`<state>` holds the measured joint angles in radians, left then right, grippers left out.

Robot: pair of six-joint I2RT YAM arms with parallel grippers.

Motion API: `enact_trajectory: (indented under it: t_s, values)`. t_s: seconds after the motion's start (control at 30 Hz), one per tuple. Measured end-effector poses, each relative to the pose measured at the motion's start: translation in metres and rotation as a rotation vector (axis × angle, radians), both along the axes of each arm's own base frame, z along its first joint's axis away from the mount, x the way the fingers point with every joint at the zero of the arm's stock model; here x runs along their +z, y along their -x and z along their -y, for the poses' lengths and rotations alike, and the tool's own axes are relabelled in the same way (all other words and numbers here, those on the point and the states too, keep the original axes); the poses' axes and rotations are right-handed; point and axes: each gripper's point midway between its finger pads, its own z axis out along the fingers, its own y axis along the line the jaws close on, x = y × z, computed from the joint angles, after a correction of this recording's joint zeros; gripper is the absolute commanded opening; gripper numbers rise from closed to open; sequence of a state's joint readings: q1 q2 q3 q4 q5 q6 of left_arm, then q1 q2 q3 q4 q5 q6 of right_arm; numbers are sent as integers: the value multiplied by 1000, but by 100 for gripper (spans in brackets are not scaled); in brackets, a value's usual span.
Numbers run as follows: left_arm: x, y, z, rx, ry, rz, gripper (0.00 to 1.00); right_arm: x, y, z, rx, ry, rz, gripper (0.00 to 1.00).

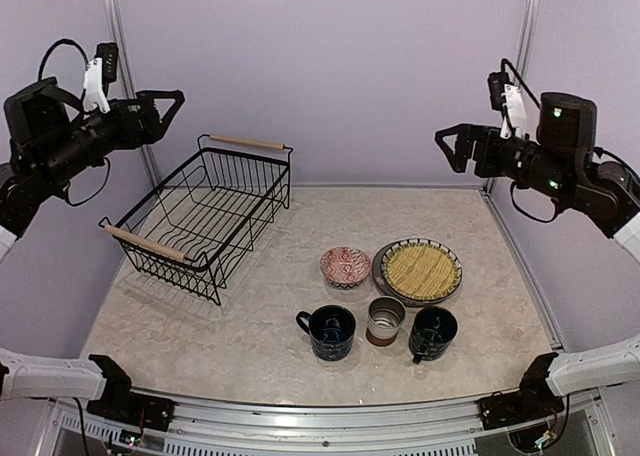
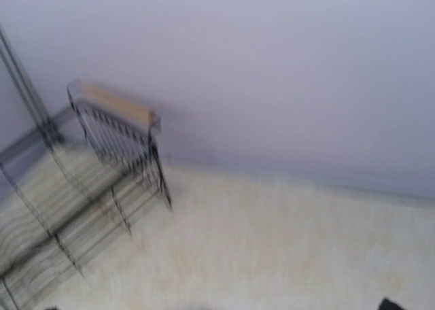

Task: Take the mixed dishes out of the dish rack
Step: Reset both arms

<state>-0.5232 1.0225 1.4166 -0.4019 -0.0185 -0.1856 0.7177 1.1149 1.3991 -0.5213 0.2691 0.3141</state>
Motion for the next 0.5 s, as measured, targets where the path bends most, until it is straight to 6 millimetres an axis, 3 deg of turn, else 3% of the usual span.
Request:
enact_trajectory:
  t_s: [0.17,0.3,0.4,0.5]
  values:
    - [37,26,-31,83,27,133,99,50,42,43,-20,-96,199,100]
    - [56,45,-54,149,44,206,99,87,69,64,-13,-158,337,100]
    - [67,58,-68,184,64,245,99,101,76,69,-14,-178,387,100]
    - [78,72,-80,211,92,285,99,101,73,68,-19,-171,394,100]
